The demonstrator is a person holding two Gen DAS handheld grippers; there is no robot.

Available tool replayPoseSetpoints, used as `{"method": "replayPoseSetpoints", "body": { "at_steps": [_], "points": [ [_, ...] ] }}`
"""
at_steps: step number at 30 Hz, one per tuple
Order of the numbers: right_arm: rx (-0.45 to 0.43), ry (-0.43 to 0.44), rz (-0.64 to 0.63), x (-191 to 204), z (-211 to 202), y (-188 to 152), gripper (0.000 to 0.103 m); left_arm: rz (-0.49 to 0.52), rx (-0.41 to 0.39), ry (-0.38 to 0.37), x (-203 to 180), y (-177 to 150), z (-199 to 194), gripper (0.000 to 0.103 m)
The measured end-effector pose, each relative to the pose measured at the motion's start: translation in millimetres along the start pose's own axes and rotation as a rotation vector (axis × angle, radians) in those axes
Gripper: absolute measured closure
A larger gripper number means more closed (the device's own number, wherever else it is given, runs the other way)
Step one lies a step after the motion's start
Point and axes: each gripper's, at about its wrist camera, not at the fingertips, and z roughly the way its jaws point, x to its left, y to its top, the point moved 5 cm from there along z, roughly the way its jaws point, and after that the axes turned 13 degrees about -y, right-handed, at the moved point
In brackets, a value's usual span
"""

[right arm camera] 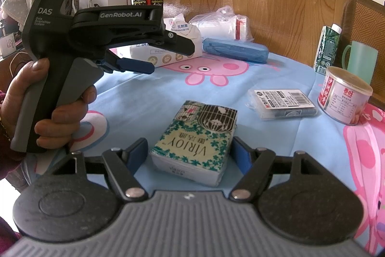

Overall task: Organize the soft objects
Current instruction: 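Lift the VIRJOY pack in the right gripper toward the left gripper, then hold the VIRJOY pack in the right gripper while the left gripper grasps it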

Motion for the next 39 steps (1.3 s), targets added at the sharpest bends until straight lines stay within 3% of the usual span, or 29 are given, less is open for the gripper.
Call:
{"method": "replayPoseSetpoints", "body": {
  "at_steps": [4,8,23,31,39],
  "points": [
    [0.000,-0.001,-0.003,-0.2,-0.2,-0.1,0.026,0.013,0.008,-0.002,-2.9,-0.2,2.1,0.001],
    [0.005,-0.021,-0.004,-0.1,-0.8,-0.6,0.019,0.010,0.017,0.006,-1.8,0.2,2.9,0.001],
    [0.006,-0.044,0.021,-5.1,-18.1,-11.0,0.019,-0.002,0.065,0.047,-0.5,-2.8,5.7,0.001],
    [-0.008,-0.040,0.019,-4.8,-18.5,-11.3,0.026,-0.058,0.132,-0.062,-29.4,-26.3,-5.0,0.001],
    [-0.015,-0.038,0.016,-4.1,-18.8,-11.4,0.028,-0.183,0.211,-0.195,-44.9,-37.1,-10.3,0.001]
  ]
}}
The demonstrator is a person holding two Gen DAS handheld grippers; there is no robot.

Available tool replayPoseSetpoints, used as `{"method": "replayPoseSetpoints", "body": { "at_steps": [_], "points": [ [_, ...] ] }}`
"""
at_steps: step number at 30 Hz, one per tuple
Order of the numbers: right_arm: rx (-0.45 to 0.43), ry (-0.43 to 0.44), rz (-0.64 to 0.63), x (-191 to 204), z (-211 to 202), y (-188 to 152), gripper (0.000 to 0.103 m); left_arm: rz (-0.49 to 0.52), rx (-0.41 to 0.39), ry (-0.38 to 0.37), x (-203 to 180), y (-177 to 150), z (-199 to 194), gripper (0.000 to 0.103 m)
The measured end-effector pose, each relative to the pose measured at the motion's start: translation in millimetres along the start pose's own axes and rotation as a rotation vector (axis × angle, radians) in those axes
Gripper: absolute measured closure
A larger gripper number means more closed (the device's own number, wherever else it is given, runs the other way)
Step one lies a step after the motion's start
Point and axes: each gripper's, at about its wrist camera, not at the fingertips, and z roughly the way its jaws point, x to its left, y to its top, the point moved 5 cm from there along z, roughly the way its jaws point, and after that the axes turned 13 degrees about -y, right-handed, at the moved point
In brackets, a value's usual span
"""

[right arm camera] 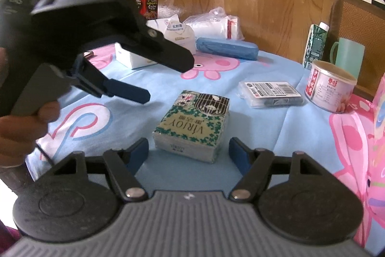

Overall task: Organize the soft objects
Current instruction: 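Hold the VIRJOY pack in the right gripper while the left gripper grasps it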

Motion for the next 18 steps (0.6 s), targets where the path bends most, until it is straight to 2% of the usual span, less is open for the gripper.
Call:
{"method": "replayPoseSetpoints", "body": {
  "at_steps": [3,5,8,9,14,18],
  "points": [
    [-0.003,0.004,-0.001,0.3,0.1,0.2,0.033,-0.014,0.033,-0.025,-5.0,-6.9,6.6,0.002],
    [-0.013,0.013,-0.003,1.3,-0.8,0.2,0.044,-0.019,0.060,-0.031,-5.4,-11.0,14.9,0.013],
    [-0.023,0.013,-0.004,2.9,-2.0,0.7,0.047,0.013,0.083,-0.012,-12.8,-11.6,28.3,0.022],
    [-0.032,-0.001,-0.003,2.0,-3.6,1.0,0.048,0.027,0.090,-0.009,-18.5,-10.1,31.1,0.022],
    [-0.175,-0.119,0.011,-23.4,-31.9,16.3,0.048,0.162,0.087,-0.079,-76.0,11.5,49.9,0.022],
    [-0.263,-0.253,0.061,-67.6,-60.1,27.1,0.048,0.302,0.119,-0.153,-139.2,20.0,93.6,0.022]
  ]
}}
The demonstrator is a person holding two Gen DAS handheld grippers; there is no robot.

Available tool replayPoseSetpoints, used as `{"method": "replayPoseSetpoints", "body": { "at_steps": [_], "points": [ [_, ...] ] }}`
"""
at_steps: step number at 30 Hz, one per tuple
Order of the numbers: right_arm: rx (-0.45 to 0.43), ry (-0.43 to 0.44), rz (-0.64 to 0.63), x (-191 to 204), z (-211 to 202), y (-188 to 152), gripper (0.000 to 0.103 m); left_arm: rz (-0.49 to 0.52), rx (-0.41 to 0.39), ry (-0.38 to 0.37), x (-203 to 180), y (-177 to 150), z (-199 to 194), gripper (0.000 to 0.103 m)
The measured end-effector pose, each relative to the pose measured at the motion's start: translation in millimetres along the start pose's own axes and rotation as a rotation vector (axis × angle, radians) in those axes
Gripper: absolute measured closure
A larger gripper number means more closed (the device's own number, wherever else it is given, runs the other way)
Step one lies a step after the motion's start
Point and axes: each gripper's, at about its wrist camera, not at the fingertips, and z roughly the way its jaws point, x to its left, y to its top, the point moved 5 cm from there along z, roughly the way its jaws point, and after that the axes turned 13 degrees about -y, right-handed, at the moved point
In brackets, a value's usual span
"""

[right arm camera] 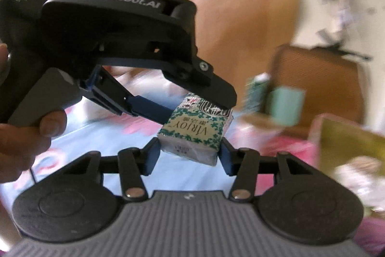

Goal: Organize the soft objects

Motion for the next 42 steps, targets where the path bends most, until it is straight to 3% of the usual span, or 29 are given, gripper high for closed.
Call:
{"method": "replayPoseSetpoints", "body": {
  "at_steps": [4,10,14,18,23,28,32,35,38,42],
  "points": [
    [-0.037,-0.155,0.026,-54.0,-12.0,0.4,0.048,0.087,0.056,-0.068,-41.4,8.2,60.1,0.022],
    [-0.008,-0.321,0.092,-126.7,-20.5,-21.8,0.048,0.101,0.152,-0.164,-84.1,1.3,143.1,0.022],
    [0.032,-0.413,0.129,-163.0,-15.8,-36.5,0.045,0.118,0.196,-0.168,-97.7,-7.6,179.3,0.018],
    [0.116,-0.544,0.158,-192.3,1.4,-51.4,0.037,0.118,0.202,-0.144,-99.1,-12.5,189.2,0.013],
    [0.066,-0.566,0.212,-197.9,-7.7,-55.2,0.030,0.126,0.149,-0.142,-93.9,-5.4,164.9,0.007],
    [-0.019,-0.531,0.224,-177.6,-20.0,-41.7,0.030,0.092,0.050,-0.134,-74.8,11.9,120.0,0.007],
    [-0.106,-0.457,0.230,-149.1,-28.2,-23.1,0.030,0.097,-0.056,-0.067,-48.1,20.9,67.1,0.005],
    [-0.153,-0.365,0.223,-118.2,-27.8,-10.6,0.030,0.099,-0.126,0.025,-17.8,20.7,19.9,0.005],
    [-0.136,-0.244,0.206,-79.0,-17.5,-3.9,0.030,0.059,-0.169,0.108,19.0,13.9,-25.2,0.004],
    [-0.024,-0.096,0.155,-18.9,10.5,-9.9,0.030,0.018,-0.192,0.218,67.3,-6.6,-77.7,0.004]
  ]
}}
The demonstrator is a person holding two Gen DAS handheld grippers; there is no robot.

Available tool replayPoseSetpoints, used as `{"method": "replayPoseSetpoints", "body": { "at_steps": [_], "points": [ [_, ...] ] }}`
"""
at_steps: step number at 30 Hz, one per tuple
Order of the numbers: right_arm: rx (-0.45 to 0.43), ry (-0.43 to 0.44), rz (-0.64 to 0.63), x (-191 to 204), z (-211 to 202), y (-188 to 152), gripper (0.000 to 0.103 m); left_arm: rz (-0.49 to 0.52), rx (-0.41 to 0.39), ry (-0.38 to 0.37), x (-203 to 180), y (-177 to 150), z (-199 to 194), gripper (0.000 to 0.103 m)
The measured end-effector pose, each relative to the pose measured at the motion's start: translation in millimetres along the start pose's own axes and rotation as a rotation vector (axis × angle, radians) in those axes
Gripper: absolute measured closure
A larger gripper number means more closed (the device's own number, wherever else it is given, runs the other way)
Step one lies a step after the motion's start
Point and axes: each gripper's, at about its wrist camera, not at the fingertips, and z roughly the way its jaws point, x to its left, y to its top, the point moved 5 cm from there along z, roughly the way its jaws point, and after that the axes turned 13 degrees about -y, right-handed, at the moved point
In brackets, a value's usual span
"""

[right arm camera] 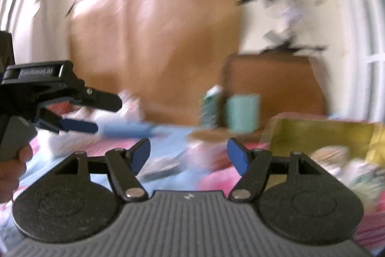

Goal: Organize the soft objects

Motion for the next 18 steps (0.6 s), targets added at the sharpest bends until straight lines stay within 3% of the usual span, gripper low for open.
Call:
{"method": "replayPoseSetpoints", "body": {
  "at_steps": [3,9,13,18],
  "points": [
    [0.089,0.078,-0.058,40.2,13.4,-16.6,0.031,-0.022,-0.004,0.101,40.7,-14.3,-27.7,0.004],
    [0.174,0.134,-0.159,88.0,32.4,-26.0,0.030,-0.125,-0.038,0.172,98.0,-32.8,-69.1,0.004],
    [0.222,0.142,-0.172,104.2,42.5,-28.4,0.030,-0.202,-0.091,0.108,110.5,-31.7,-78.2,0.004],
    [0.253,0.138,-0.206,114.3,52.1,-33.7,0.031,-0.132,-0.115,0.047,98.2,-31.9,-80.0,0.002]
  ]
}}
